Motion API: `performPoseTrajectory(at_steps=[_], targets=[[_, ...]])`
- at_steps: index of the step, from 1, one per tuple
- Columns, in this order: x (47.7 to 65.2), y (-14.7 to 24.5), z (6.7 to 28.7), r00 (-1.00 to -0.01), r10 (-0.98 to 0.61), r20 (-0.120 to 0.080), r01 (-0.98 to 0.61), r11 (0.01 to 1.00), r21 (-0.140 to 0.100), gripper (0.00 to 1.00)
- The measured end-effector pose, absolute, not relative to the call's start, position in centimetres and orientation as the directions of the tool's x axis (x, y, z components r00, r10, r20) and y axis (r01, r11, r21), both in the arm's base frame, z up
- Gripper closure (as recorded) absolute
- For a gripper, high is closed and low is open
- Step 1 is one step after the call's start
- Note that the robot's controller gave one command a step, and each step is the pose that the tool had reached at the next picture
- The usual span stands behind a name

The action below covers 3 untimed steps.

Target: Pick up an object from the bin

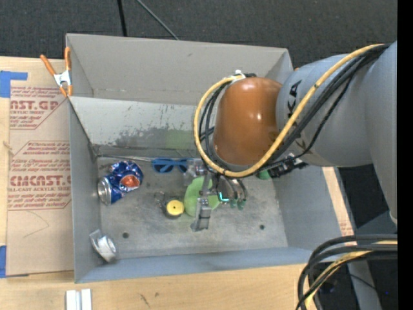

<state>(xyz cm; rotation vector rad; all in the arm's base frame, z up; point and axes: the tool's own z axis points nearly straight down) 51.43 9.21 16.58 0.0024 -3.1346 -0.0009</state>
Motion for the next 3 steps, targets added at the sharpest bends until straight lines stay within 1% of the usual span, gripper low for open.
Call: performPoseTrajectory(at_steps=[1, 2, 3], targets=[[52.6, 6.1, 6.7, -0.991, 0.134, 0.003, 0.134, 0.991, 0.0, 0.0], [51.7, 17.7, 7.0, -0.985, -0.17, -0.002, -0.17, 0.985, 0.003, 0.0], [56.1, 19.5, 14.8, -0.981, -0.195, -0.013, -0.195, 0.981, 0.002, 0.0]])
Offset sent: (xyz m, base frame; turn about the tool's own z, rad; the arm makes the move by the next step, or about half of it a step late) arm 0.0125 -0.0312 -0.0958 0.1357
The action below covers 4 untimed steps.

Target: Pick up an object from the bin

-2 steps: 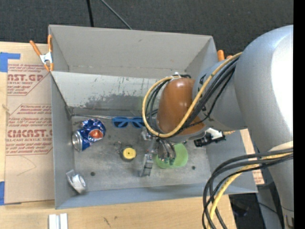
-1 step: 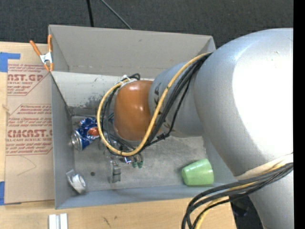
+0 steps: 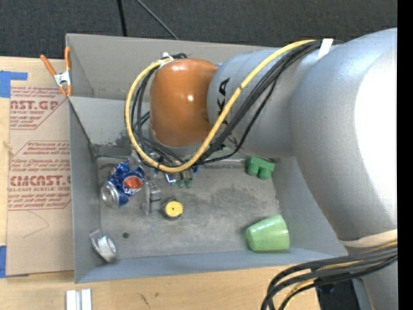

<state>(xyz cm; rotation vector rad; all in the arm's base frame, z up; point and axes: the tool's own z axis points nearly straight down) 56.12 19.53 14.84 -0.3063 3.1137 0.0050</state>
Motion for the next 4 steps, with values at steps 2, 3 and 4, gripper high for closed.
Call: performPoseTrajectory(at_steps=[2, 3, 4], targets=[[57.3, 23.0, 7.6, -1.0, -0.013, -0.015, -0.014, 1.0, 0.008, 1.0], [51.1, 21.0, 8.3, -0.995, -0.096, -0.016, -0.096, 0.995, 0.006, 1.0], [49.4, 21.9, 18.2, -0.992, -0.126, -0.008, -0.126, 0.992, 0.003, 1.0]])
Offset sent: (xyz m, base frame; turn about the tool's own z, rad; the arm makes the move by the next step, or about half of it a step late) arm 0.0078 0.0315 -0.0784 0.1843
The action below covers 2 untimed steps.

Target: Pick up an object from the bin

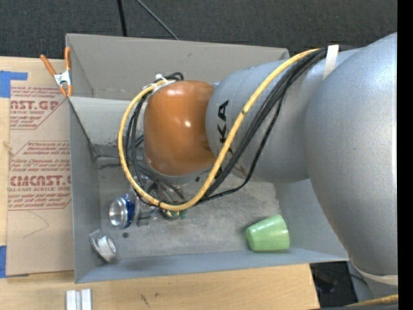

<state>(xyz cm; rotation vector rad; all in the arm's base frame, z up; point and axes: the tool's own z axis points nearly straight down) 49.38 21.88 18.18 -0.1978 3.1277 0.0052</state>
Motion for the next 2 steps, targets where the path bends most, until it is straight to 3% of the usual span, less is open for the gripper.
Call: performPoseTrajectory(at_steps=[1, 2], targets=[[49.9, 20.9, 10.9, -0.984, -0.178, 0.006, -0.178, 0.984, -0.002, 1.0], [51.1, 20.6, 20.5, -0.975, -0.223, -0.011, -0.223, 0.975, 0.001, 1.0]])
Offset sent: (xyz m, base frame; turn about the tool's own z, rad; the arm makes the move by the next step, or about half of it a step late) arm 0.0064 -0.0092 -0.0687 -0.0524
